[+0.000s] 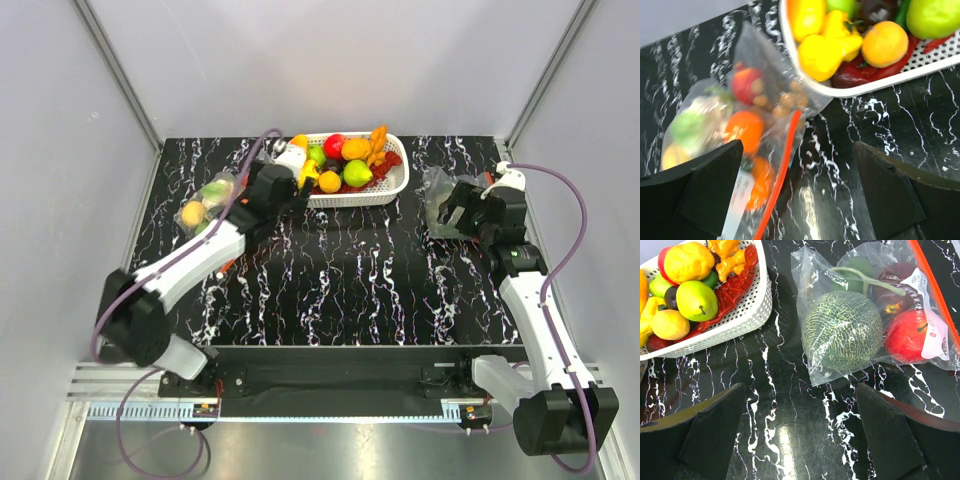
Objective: Open the zip-top bag and remove the fake food
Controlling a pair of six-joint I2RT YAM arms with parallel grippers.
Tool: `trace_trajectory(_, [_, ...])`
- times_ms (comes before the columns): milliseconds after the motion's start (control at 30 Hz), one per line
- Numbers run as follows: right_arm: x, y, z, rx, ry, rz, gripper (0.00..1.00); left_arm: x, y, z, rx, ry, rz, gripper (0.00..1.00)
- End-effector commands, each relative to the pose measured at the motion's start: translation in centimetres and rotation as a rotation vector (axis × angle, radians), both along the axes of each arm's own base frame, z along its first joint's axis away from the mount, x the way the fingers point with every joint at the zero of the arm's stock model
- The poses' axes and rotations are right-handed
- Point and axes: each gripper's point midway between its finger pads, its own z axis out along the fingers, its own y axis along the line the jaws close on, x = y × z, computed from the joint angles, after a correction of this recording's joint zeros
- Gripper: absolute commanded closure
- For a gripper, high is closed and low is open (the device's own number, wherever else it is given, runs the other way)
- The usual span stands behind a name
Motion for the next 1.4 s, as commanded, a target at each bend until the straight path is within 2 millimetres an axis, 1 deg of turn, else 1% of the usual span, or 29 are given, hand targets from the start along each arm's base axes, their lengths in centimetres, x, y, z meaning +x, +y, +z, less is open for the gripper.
trace_trajectory(0, [0.2,0.6,1.6,0.014,-0.048,0.027,0.0,3.3,-4.0,0.8,0.066,-0.074,-0.191,0.01])
trace_trajectory(67, [0.2,0.8,1.7,0.022,-0.056,0.037,0.0,4.3,-4.8,0.1,0.074,-0.071,-0.211,0.01])
trace_trajectory(100, [0.2,0.9,1.8,0.024,-0.058,0.04,0.0,4.7,-5.1,-1.1,0.083,-0.054,-0.206,0.02])
trace_trajectory(167, [0.2,0.9,1.7,0.023,-0.053,0.042,0.0,5.2,-5.5,-1.8,0.098,-0.047,-0.217,0.04])
trace_trajectory(200, [0.2,0.9,1.7,0.021,-0.053,0.041,0.0,5.5,-5.6,-2.9,0.115,-0.027,-0.214,0.05])
trace_trajectory(233, [0.3,0.9,1.4,0.018,-0.046,0.04,0.0,5.8,-5.6,-3.2,0.121,-0.024,-0.209,0.05])
trace_trajectory(300, [0.3,0.7,1.4,0.017,-0.047,0.036,0.0,6.1,-5.4,-4.4,0.147,-0.011,-0.196,0.06])
trace_trajectory(333, [0.4,0.8,1.3,0.023,-0.046,0.037,0.0,6.3,-5.5,-4.6,0.148,-0.02,-0.198,0.06])
trace_trajectory(400, [0.5,0.9,1.3,0.024,-0.046,0.041,0.0,6.4,-5.1,-6.0,0.186,-0.004,-0.191,0.06])
trace_trajectory(433, [0.6,0.9,1.1,0.025,-0.041,0.039,0.01,7.1,-5.2,-5.7,0.18,-0.038,-0.172,0.06])
trace_trajectory(467, [0.6,1.0,1.2,0.025,-0.042,0.044,0.0,7.5,-4.4,-5.8,0.204,-0.047,-0.128,0.06])
trace_trajectory(500, [0.6,1.0,1.0,0.023,-0.036,0.043,0.0,7.8,-4.2,-6.7,0.223,-0.04,-0.112,0.07])
trace_trajectory(533, [0.6,0.9,1.1,0.021,-0.038,0.041,0.0,8.2,-3.7,-7.2,0.238,-0.048,-0.079,0.07])
trace_trajectory(567, [0.6,0.9,1.1,0.019,-0.039,0.043,0.0,8.4,-3.8,-6.9,0.23,-0.061,-0.076,0.07])
trace_trajectory(600, [0.6,0.8,1.0,0.017,-0.038,0.041,0.0,8.6,-3.6,-7.5,0.236,-0.055,-0.066,0.08])
trace_trajectory(633, [0.6,0.8,1.0,0.015,-0.038,0.04,0.0,9.0,-3.4,-7.5,0.23,-0.062,-0.057,0.08])
trace_trajectory(767, [0.6,0.8,0.9,0.011,-0.038,0.043,0.0,10.1,-2.8,-8.5,0.226,-0.049,-0.028,0.11])
trace_trajectory(833, [0.7,0.8,0.9,0.01,-0.04,0.042,0.0,10.5,-2.5,-8.7,0.221,-0.052,-0.026,0.16])
trace_trajectory(900, [0.6,0.8,0.9,0.009,-0.043,0.044,0.0,10.8,-2.1,-8.9,0.224,-0.053,-0.009,0.18])
trace_trajectory(933, [0.6,0.8,0.8,0.01,-0.041,0.044,0.0,11.1,-2.0,-8.8,0.222,-0.059,0.0,0.22])
trace_trajectory(967, [0.6,0.8,0.8,0.01,-0.043,0.046,0.0,11.3,-1.7,-9.1,0.231,-0.056,0.011,0.24])
trace_trajectory(1033, [0.6,0.9,0.8,0.009,-0.046,0.049,0.0,11.6,-1.5,-9.0,0.238,-0.071,0.025,0.27])
trace_trajectory(1067, [0.5,0.9,1.0,0.007,-0.05,0.049,0.0,11.7,-1.1,-9.4,0.259,-0.068,0.038,0.32])
trace_trajectory(1167, [0.5,0.8,0.9,0.006,-0.05,0.048,0.0,11.9,-0.6,-9.0,0.264,-0.095,0.073,0.39])
trace_trajectory(1267, [0.5,0.9,0.9,0.006,-0.05,0.051,0.0,12.1,-0.3,-8.7,0.254,-0.1,0.081,0.41])
trace_trajectory(1300, [0.4,0.9,0.9,0.006,-0.052,0.053,0.0,12.2,-0.3,-8.5,0.254,-0.091,0.078,0.45])
trace_trajectory(1367, [0.4,0.9,0.9,0.005,-0.053,0.051,0.0,12.1,-0.5,-8.6,0.251,-0.087,0.069,0.49])
